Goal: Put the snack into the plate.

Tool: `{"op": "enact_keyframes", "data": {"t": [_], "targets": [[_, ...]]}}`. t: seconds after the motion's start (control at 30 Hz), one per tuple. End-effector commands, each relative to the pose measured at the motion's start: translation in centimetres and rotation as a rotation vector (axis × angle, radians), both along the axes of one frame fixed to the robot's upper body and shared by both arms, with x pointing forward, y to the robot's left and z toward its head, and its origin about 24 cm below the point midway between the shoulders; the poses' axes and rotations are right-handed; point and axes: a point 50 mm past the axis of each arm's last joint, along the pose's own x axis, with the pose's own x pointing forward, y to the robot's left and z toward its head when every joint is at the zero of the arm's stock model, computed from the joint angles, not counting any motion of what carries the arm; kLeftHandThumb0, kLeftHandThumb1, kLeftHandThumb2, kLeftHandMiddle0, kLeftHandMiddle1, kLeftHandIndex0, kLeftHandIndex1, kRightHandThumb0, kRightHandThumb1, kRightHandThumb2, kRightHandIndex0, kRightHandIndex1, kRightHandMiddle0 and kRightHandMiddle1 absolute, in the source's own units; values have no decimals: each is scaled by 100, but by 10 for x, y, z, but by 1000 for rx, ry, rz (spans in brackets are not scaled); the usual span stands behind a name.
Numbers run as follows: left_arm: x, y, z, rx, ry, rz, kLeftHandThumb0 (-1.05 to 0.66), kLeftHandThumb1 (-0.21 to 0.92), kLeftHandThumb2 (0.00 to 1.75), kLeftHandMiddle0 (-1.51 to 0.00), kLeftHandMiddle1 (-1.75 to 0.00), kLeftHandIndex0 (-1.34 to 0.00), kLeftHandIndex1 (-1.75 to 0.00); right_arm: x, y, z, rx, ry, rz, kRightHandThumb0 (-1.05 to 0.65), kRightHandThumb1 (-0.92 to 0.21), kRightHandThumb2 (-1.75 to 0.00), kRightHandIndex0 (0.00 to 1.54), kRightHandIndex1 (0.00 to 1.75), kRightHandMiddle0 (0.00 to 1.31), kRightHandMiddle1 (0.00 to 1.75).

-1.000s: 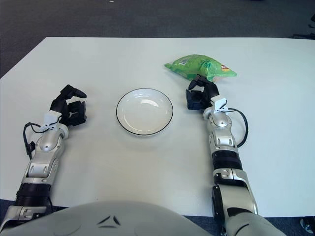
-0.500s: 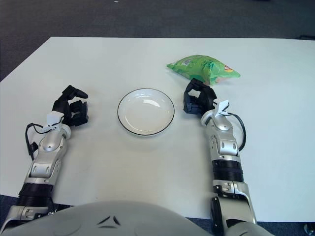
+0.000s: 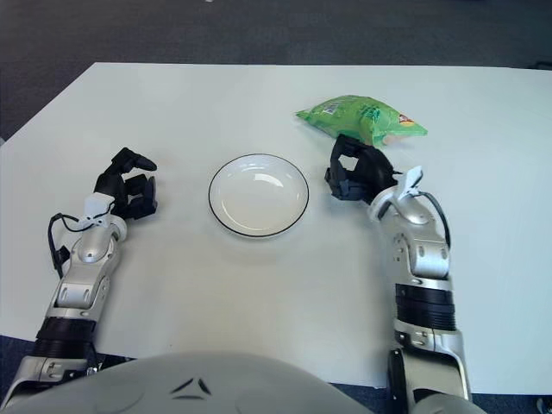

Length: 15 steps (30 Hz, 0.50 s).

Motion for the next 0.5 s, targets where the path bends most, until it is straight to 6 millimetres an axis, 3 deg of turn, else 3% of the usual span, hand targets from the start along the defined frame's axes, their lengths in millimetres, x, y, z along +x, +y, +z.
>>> {"op": "enact_keyframes", "data": {"t": [0.0,0.13,0.27,0.47], "targets": [[-30,-16,-60,-82,252,34,-42,52,106,-110,-175,-46,-175,0,-11,21,-5,-46,20,-49,-29,-135,129,175,64,175],[-29,-17,-60,-82,256,36,-42,52,106,-110,-175,-45,-175,-2,-16,31,-14,-69,29,-49,-29,-135,128,175,64,175],[-28,-18,-60,-84,258,36,-42,52,106,-110,-175,-46,-175,-2,-22,55,-72,-155,48,-49,-29,-135,128,175,64,175],[-27,-18,-60,-78,260,36,-42,51,107,-112,-175,-46,-175,4,-29,66,-146,-184,31,-49,-29,-135,126,175,63,175]]}}
